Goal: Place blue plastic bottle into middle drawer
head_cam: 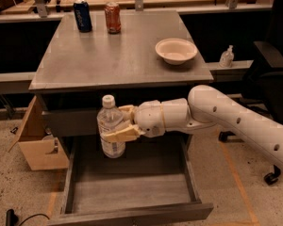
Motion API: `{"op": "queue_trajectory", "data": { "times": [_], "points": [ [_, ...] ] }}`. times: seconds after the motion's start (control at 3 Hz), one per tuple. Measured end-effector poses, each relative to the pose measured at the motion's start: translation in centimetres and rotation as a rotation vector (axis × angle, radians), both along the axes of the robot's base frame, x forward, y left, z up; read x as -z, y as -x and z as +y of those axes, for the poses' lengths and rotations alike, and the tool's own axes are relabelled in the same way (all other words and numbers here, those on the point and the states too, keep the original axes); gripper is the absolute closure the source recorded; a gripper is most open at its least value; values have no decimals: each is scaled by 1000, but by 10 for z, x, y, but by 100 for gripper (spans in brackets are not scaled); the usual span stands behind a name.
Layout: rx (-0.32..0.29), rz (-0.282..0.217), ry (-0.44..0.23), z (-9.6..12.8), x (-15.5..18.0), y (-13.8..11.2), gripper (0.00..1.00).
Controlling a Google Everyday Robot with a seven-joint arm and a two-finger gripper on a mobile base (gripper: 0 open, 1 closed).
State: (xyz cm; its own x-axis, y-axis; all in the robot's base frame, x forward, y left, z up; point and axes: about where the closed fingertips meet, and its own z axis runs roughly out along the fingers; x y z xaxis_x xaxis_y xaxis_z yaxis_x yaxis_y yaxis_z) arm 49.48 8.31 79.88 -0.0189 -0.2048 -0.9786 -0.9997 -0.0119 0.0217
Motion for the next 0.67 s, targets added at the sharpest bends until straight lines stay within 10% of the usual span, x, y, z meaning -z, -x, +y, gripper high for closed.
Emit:
{"op": "queue_trajectory", "data": {
  "times": [0.67],
  "points": [
    [125,1,-2,12,71,-3,100]
  ]
}}
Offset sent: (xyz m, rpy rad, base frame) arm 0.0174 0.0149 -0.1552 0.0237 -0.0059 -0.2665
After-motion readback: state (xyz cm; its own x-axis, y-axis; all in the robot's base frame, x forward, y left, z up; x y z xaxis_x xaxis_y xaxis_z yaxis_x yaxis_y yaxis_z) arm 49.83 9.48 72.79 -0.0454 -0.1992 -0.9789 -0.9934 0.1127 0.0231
